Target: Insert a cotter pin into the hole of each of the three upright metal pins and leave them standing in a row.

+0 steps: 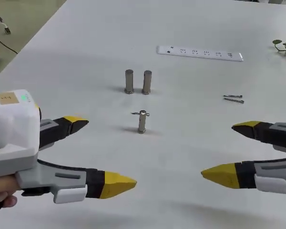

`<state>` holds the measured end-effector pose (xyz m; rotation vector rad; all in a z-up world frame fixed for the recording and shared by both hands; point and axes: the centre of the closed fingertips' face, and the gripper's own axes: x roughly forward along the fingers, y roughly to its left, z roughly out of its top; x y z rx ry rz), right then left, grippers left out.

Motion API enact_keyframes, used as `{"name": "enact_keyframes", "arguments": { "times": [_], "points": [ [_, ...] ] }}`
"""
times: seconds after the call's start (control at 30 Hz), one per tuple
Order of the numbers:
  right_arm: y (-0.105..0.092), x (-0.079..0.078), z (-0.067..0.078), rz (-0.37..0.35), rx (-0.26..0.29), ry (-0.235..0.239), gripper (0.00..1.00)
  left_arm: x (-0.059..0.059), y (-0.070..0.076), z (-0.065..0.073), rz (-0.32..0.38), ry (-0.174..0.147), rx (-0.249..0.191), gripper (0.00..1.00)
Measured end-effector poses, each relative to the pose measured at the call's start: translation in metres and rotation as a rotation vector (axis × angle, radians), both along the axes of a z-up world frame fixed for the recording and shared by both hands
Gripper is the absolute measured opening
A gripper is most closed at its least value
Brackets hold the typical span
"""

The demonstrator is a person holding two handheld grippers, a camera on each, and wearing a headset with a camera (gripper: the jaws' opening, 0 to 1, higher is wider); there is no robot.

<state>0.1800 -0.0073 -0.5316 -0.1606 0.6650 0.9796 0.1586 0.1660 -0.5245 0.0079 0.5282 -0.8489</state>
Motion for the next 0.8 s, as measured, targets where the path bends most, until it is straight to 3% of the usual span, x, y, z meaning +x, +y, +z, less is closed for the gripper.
{"name": "enact_keyframes", "arguments": {
  "times": [0.13, 0.3, 0.33, 0.4, 0.53, 0.6, 0.63, 0.8],
  "points": [
    [-0.012, -0.005, -0.003, -0.053, 0.029, 0.030, 0.87, -0.003, 0.001, -0.003, -0.002, 0.012, 0.010, 0.99],
    [-0.023, -0.011, -0.006, -0.107, 0.024, 0.059, 0.93, -0.005, 0.003, -0.008, -0.001, 0.023, 0.026, 0.99],
    [-0.025, -0.012, -0.007, -0.117, 0.023, 0.071, 0.93, -0.005, 0.003, -0.008, -0.001, 0.024, 0.026, 0.99],
    [-0.032, -0.017, -0.013, -0.178, 0.016, 0.146, 0.96, -0.006, 0.004, -0.008, 0.002, 0.026, 0.023, 0.99],
    [-0.037, -0.016, -0.014, -0.204, 0.012, 0.137, 0.97, -0.003, 0.007, -0.006, 0.015, 0.024, 0.015, 0.99],
    [-0.038, -0.017, -0.013, -0.210, 0.016, 0.139, 0.98, 0.001, 0.010, -0.004, 0.027, 0.013, 0.006, 0.99],
    [-0.038, -0.017, -0.013, -0.213, 0.017, 0.137, 0.98, 0.006, 0.011, 0.000, 0.041, -0.012, 0.005, 0.99],
    [-0.042, -0.018, -0.012, -0.224, 0.003, 0.129, 0.98, 0.024, 0.017, 0.014, 0.060, -0.059, -0.007, 0.99]
  ]
}}
